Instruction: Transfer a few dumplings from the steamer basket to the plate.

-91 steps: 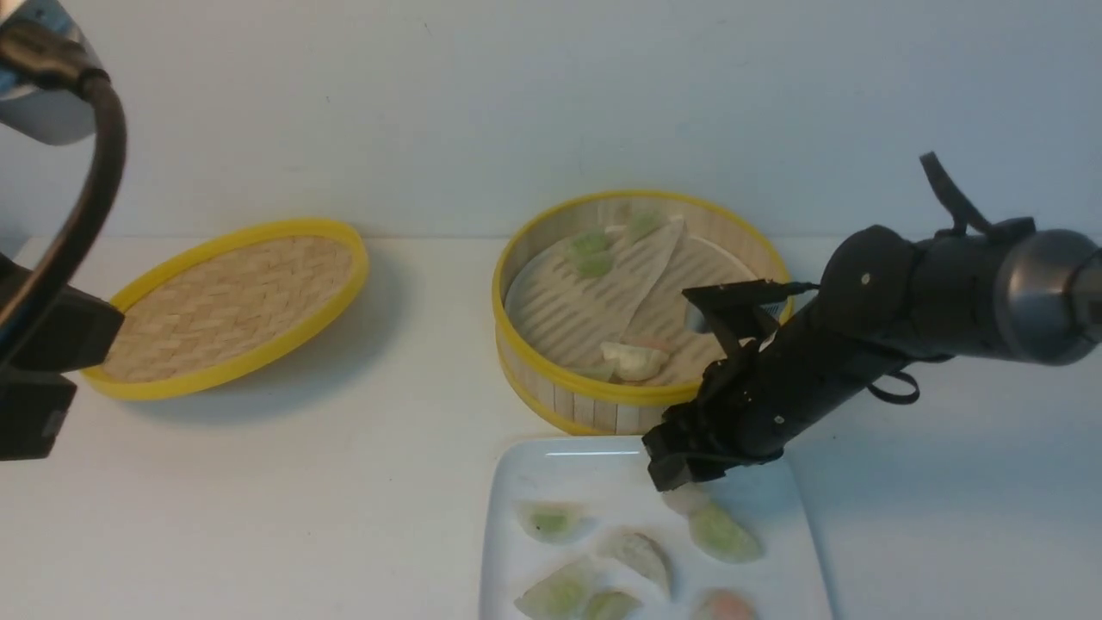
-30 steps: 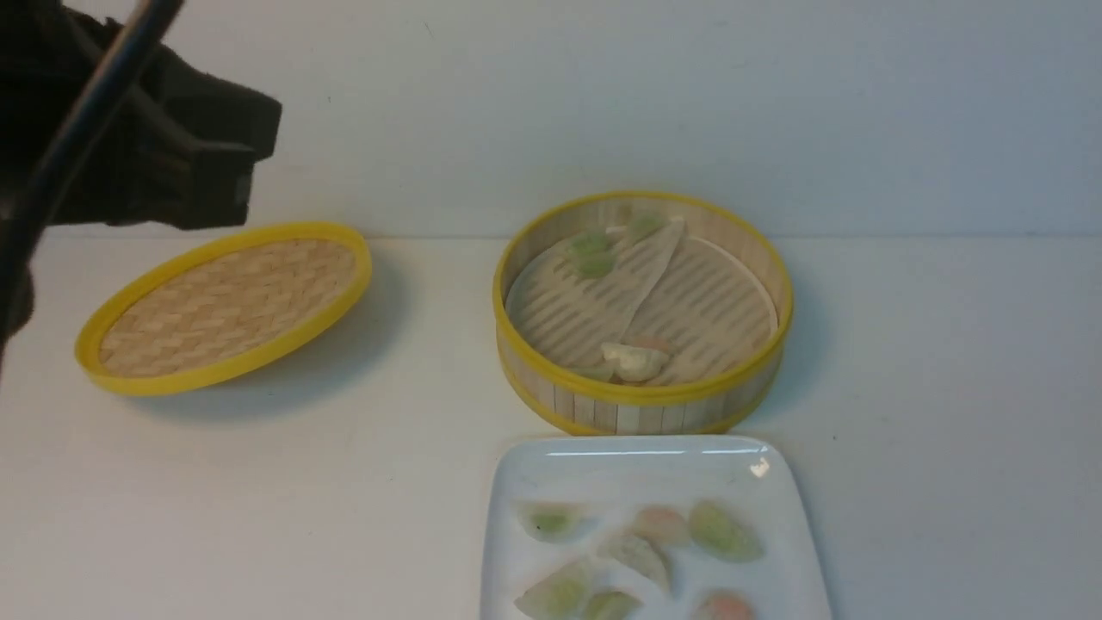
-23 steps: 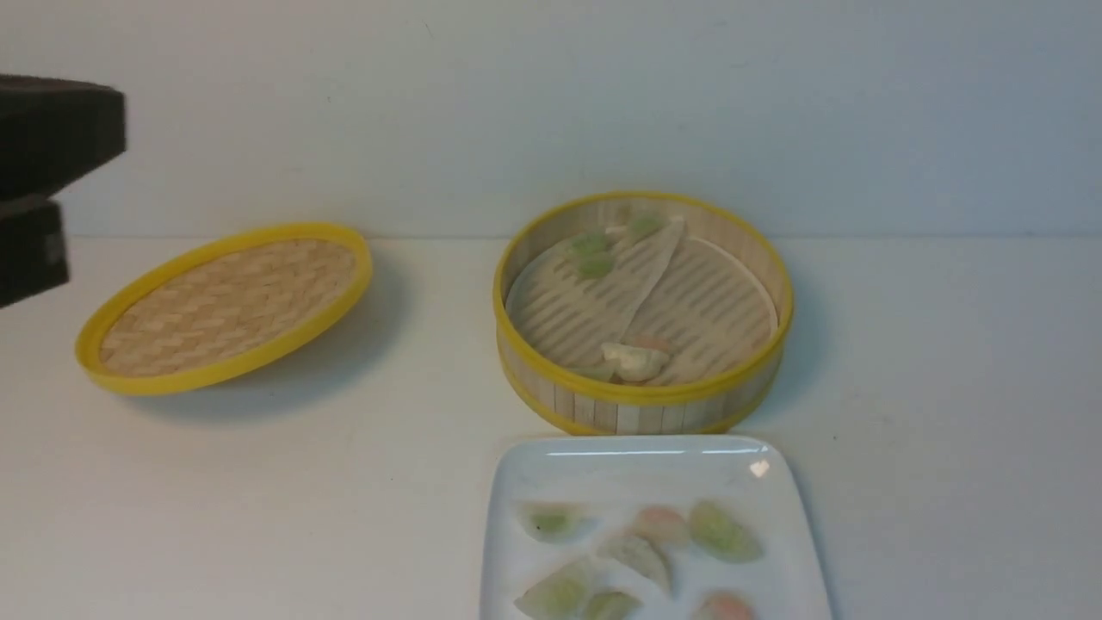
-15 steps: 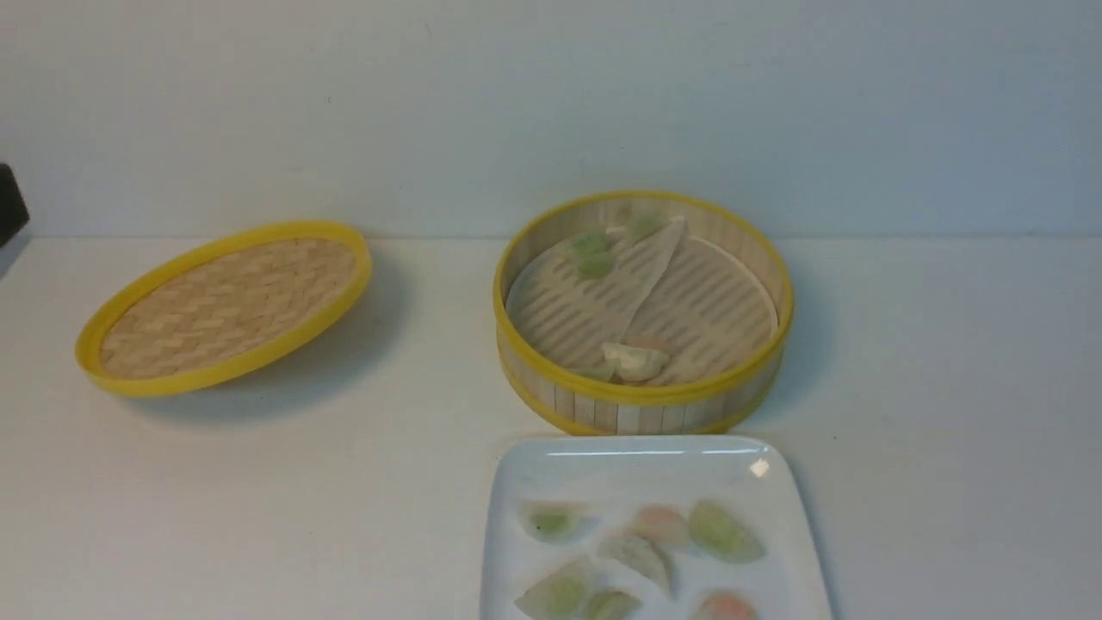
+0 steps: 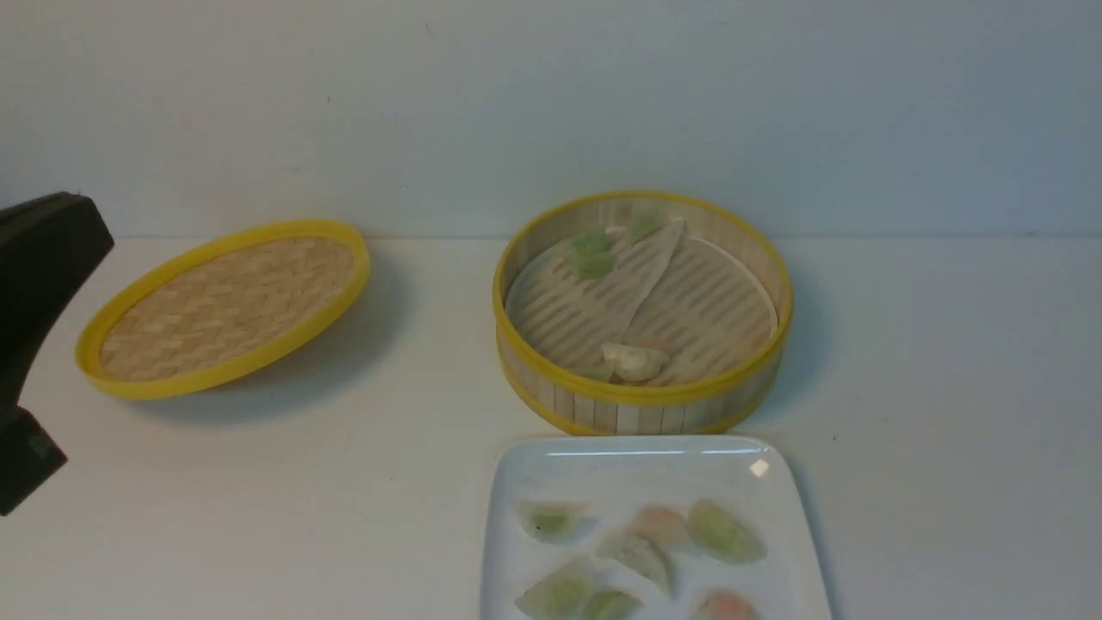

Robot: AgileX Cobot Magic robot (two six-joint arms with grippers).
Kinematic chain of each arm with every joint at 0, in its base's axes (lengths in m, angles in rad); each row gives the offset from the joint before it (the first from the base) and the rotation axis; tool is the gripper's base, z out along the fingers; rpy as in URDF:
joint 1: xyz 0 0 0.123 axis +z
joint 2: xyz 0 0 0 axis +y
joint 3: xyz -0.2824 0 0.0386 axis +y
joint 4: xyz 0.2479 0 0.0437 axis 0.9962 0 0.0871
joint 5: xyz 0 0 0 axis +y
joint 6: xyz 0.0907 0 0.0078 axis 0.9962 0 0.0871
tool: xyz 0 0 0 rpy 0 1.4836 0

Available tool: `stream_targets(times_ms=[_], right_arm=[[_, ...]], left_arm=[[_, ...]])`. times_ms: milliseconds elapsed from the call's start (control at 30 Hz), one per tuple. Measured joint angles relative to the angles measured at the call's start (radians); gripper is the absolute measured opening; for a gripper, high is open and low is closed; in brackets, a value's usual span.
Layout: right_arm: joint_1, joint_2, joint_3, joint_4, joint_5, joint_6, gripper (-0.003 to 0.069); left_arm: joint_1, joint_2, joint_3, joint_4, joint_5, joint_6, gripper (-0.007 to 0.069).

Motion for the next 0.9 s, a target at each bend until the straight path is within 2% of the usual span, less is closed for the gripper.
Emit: stream_targets(times_ms=[900], right_arm=[[0.000,0.000,0.000,0.000,0.002,-0.019,-0.0014]], left_arm=[[0.000,0.000,0.000,0.017,-0.014,0.003,-0.0006]])
